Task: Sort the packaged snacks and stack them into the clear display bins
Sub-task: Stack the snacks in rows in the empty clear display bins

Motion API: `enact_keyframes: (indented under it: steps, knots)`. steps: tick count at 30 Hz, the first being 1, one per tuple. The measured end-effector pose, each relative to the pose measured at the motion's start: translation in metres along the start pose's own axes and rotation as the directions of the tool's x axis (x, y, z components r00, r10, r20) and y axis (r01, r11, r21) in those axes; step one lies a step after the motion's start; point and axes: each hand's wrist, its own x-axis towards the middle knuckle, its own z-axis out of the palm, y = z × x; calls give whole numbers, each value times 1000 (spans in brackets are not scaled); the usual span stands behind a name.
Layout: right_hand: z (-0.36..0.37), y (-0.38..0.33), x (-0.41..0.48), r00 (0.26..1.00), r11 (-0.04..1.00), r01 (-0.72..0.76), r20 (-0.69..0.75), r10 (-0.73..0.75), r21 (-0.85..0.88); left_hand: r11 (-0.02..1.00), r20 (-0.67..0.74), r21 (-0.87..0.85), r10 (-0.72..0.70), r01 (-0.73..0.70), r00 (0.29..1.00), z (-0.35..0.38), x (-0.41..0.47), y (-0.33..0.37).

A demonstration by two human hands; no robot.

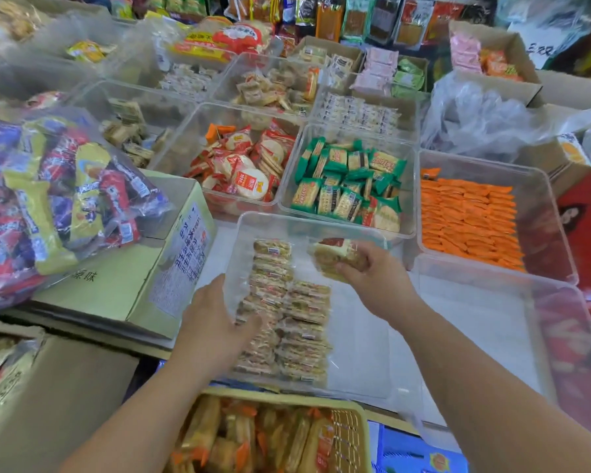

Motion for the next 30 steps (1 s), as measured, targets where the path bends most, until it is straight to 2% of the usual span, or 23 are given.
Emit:
enact_keyframes:
  steps: [1, 3, 4, 6, 9, 11, 17, 25, 30]
  knots:
    - [5, 1, 17, 999, 982, 51, 20, -48, -180, 999, 61, -2, -50, 50, 997, 2, 11, -7]
    - [19, 4, 44, 992, 878, 111, 105, -70, -466, 988, 190, -60, -127, 141, 973, 5, 30, -18]
    - [28, 7, 55, 986, 819, 131, 158, -49, -559, 982, 231, -83, -144, 167, 962, 7, 37, -21]
    - [48, 16, 69, 965, 766, 154, 261, 18, -624, 983, 248, -88, -135, 161, 959, 11, 49, -25]
    - [75, 28, 79, 913, 770, 208, 402, 68, -603, 991, 270, -61, -95, 115, 958, 13, 57, -30]
    - [88, 34, 81, 870, 838, 160, 475, 130, -522, 995, 302, -32, -76, 90, 950, 12, 59, -33]
    - [104, 39, 86, 834, 927, 108, 540, 112, -358, 996, 305, -34, -64, 78, 950, 17, 62, -32]
    - [115, 49, 82, 834, 920, 83, 532, 146, -384, 998, 271, 30, -60, 54, 961, 26, 67, -32]
    - [103, 41, 67, 891, 914, 4, 416, 181, -406, 997, 273, -12, -72, 78, 959, 25, 69, -33]
